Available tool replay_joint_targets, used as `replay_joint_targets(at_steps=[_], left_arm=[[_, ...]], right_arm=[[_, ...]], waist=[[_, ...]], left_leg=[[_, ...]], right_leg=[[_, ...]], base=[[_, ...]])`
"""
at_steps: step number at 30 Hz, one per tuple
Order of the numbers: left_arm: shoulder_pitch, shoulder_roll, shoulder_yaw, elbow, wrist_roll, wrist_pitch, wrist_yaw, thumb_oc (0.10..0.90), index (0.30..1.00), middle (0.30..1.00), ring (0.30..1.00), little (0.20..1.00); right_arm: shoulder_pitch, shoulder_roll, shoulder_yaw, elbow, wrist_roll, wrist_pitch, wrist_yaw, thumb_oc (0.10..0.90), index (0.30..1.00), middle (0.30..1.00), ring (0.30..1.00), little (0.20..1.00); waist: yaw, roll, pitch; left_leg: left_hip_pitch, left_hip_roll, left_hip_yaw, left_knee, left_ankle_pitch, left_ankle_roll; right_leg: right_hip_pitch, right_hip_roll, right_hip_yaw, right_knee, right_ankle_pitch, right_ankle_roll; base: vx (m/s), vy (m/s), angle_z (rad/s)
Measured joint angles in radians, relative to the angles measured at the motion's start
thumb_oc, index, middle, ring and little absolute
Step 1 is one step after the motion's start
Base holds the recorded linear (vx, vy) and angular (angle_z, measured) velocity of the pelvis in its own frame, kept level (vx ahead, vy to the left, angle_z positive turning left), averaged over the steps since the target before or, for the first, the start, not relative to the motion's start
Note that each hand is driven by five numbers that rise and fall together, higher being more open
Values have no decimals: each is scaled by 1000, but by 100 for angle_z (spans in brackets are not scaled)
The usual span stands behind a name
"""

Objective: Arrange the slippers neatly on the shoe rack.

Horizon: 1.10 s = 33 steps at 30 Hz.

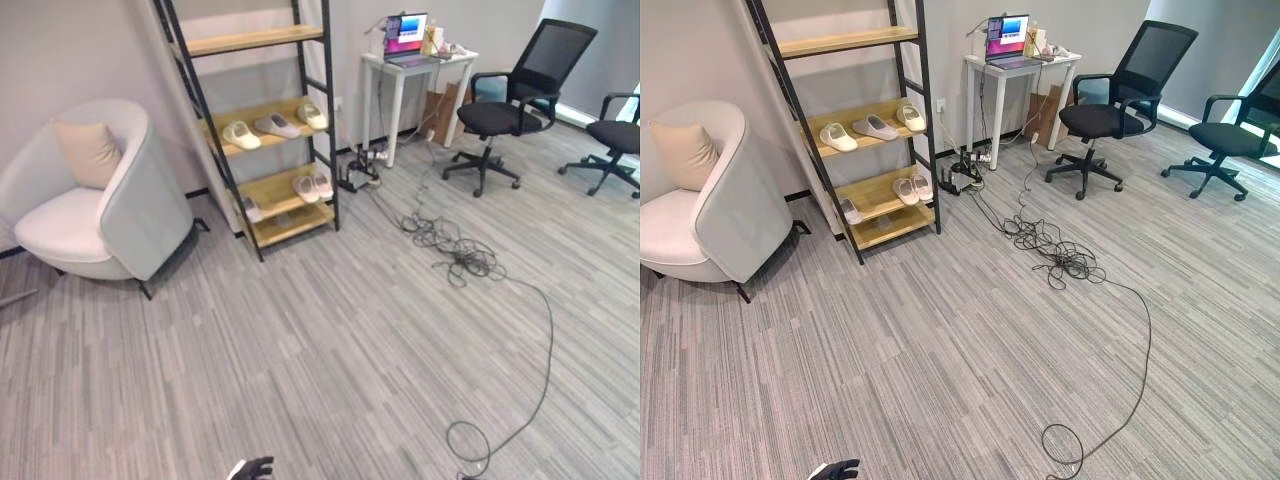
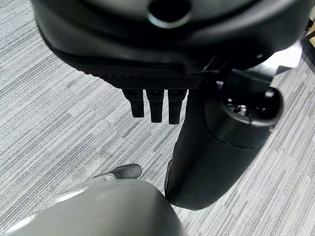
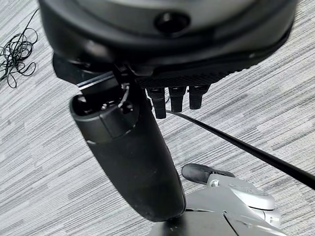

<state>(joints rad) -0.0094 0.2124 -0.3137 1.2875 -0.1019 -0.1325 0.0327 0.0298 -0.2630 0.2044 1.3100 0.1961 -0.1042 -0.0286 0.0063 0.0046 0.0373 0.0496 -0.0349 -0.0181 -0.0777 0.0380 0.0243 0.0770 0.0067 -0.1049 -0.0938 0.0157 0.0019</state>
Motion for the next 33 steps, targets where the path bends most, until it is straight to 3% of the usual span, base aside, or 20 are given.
replay_joint_targets(at_steps=[21,27,29,31,33], left_arm=[[-20,6,-5,3,-1,1,0,800,900,900,900,900],[-82,15,-5,9,-2,1,0,800,900,900,900,900],[-112,15,3,4,-6,-1,1,800,900,900,900,900],[-121,6,0,6,-6,-1,0,800,900,900,900,900],[-140,4,-6,1,-6,-3,-1,800,900,900,900,900]], right_arm=[[-14,2,20,0,-8,1,-1,800,900,900,900,900],[-57,6,21,2,2,1,1,800,900,900,900,900],[-68,5,29,2,3,1,0,800,900,900,900,900],[-67,4,36,2,4,1,-3,800,900,900,900,900],[-70,4,38,3,4,10,-2,800,900,900,900,900]], waist=[[-1,-6,24],[1,-37,77],[3,-63,102],[-1,-55,108],[5,-56,113]], left_leg=[[-4,12,-13,11,-3,-20],[-94,-1,-12,175,-12,-66],[-173,-13,-6,319,-25,-97],[-217,39,14,391,-26,-99],[-244,57,18,304,-20,-103]], right_leg=[[2,14,-12,5,-17,-13],[0,0,-13,6,-14,-43],[3,-17,-20,8,1,-73],[14,-9,-35,4,-15,-93],[15,-16,-37,3,-28,-90]], base=[[13,-45,2],[9,-55,6],[70,-13,11],[185,13,22],[377,80,22]])
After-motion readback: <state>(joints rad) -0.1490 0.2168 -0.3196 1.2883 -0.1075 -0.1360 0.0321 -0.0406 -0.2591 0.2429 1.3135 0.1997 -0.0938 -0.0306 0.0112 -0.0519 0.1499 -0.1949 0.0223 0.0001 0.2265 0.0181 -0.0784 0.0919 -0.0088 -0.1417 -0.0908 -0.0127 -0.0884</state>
